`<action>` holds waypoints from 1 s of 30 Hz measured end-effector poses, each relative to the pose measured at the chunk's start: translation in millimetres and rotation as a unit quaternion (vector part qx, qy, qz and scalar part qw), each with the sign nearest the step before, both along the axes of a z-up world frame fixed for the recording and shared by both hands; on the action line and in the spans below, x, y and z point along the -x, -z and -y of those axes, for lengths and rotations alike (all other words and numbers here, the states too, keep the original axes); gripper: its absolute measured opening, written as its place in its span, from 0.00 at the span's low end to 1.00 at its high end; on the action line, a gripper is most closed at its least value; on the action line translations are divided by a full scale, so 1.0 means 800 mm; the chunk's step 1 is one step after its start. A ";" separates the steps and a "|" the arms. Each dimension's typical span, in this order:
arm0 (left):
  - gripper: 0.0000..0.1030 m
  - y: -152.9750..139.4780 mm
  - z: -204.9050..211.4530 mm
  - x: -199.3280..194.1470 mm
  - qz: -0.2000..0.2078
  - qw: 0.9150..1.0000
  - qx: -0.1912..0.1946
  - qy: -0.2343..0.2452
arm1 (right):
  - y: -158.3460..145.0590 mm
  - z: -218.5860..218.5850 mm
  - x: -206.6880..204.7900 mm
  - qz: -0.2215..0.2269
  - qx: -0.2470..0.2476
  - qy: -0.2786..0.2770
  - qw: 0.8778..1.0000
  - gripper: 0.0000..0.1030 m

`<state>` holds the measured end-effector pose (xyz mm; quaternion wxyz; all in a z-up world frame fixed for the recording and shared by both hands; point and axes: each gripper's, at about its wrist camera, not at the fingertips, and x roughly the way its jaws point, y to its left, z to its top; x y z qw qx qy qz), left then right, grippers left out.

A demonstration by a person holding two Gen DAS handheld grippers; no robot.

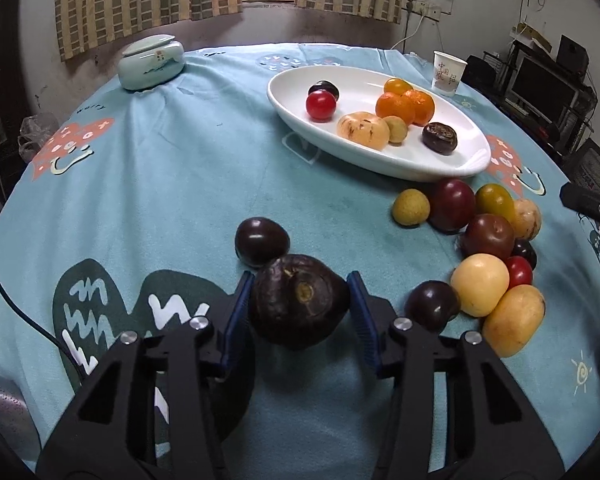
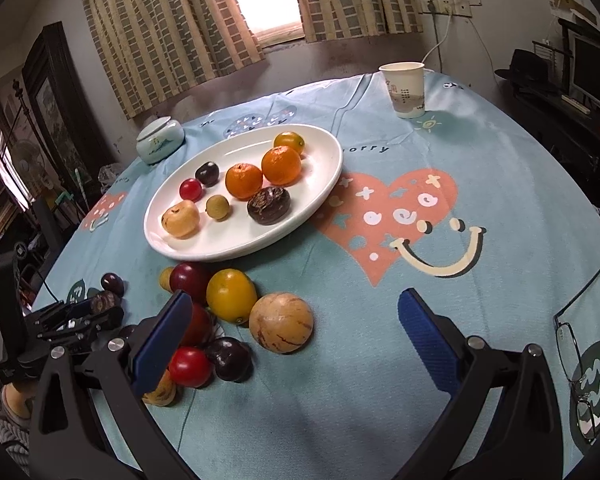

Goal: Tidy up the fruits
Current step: 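Grasp the large dark purple fruit with the left tool while the right grasps a speckled round fruit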

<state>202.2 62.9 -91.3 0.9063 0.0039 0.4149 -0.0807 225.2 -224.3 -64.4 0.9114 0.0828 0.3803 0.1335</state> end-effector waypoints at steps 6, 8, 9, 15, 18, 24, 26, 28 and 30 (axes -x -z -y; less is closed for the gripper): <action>0.46 -0.002 -0.004 0.002 0.005 1.000 0.013 -0.002 | 0.016 -0.014 -0.002 -0.011 0.034 -0.010 0.999 0.98; 0.46 -0.003 -0.004 0.003 0.006 1.000 0.012 -0.002 | 0.019 -0.020 -0.001 -0.009 0.047 -0.017 0.999 0.87; 0.46 -0.003 -0.004 0.003 0.006 1.000 0.012 -0.002 | 0.023 -0.023 -0.002 -0.013 0.055 -0.020 0.998 0.78; 0.46 -0.002 -0.001 0.002 0.003 1.000 0.009 0.003 | 0.034 -0.030 -0.009 -0.024 0.072 -0.028 0.997 0.68; 0.46 0.000 0.000 0.000 -0.002 1.000 0.010 0.008 | 0.038 -0.028 -0.015 -0.033 0.057 -0.032 0.997 0.55; 0.46 0.005 0.001 -0.004 -0.014 1.000 0.019 0.014 | 0.039 -0.027 -0.017 -0.040 0.030 -0.047 0.998 0.42; 0.46 0.005 -0.001 -0.003 -0.014 0.999 0.029 0.014 | 0.038 -0.025 -0.018 -0.043 0.022 -0.047 0.998 0.40; 0.45 0.004 -0.003 -0.002 -0.012 0.999 0.035 0.014 | 0.037 -0.023 -0.018 -0.044 0.016 -0.046 0.998 0.40; 0.45 0.001 0.000 0.001 -0.002 0.999 0.035 0.018 | 0.035 -0.021 -0.016 -0.041 0.012 -0.043 0.998 0.40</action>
